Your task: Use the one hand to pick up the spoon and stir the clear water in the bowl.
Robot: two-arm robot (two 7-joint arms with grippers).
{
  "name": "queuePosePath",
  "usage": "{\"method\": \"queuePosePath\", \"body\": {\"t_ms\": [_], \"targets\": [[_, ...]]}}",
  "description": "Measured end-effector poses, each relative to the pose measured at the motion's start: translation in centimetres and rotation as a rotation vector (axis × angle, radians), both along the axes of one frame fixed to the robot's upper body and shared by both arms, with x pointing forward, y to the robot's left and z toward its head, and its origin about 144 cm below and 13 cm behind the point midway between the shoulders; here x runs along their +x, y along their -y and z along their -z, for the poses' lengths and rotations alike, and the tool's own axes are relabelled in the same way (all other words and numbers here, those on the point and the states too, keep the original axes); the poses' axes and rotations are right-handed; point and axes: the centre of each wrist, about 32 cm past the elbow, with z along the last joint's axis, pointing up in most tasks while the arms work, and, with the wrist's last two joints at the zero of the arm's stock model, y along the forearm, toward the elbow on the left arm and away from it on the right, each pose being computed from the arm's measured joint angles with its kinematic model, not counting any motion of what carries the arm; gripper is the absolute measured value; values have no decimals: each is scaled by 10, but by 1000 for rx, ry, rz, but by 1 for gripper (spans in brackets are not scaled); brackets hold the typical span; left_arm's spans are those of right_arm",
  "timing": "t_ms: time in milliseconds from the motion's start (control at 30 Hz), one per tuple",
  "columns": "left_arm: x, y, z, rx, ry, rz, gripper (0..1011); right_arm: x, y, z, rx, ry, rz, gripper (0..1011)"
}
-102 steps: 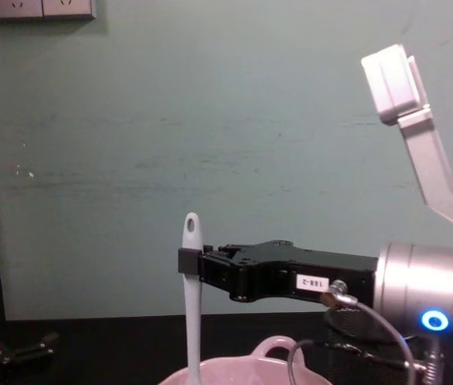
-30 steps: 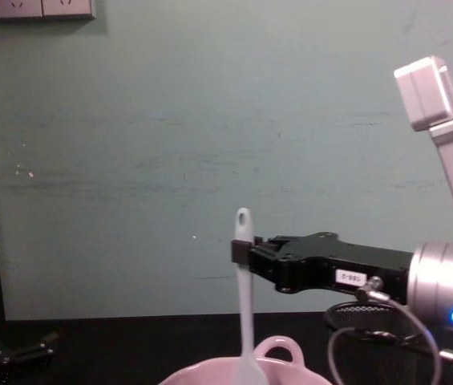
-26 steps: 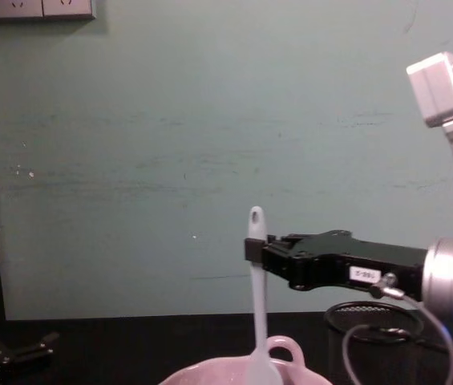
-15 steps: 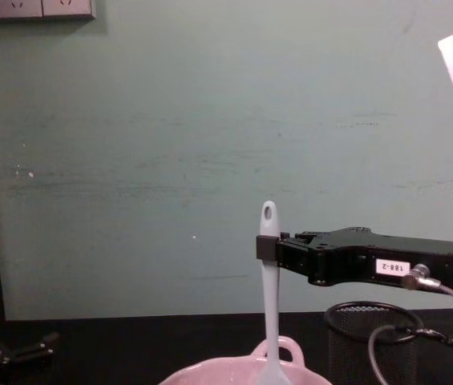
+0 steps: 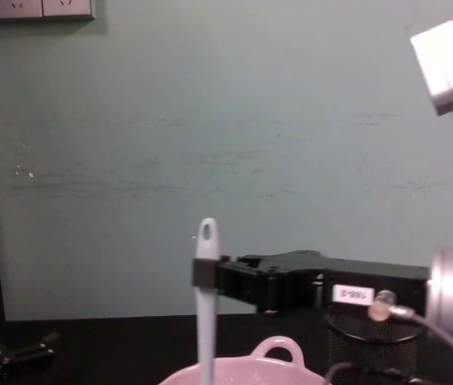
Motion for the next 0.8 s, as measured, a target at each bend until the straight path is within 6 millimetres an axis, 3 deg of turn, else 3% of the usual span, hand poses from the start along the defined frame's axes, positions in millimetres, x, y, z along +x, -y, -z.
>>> {"method": "queuePosePath", "body": {"t_ms": [400,800], "targets": [[0,0,0,0,0,0,1011,23,-21,11,34,33,9,118],[0,0,0,0,0,0,1011,46,-9,15,24,115,133,118]]}}
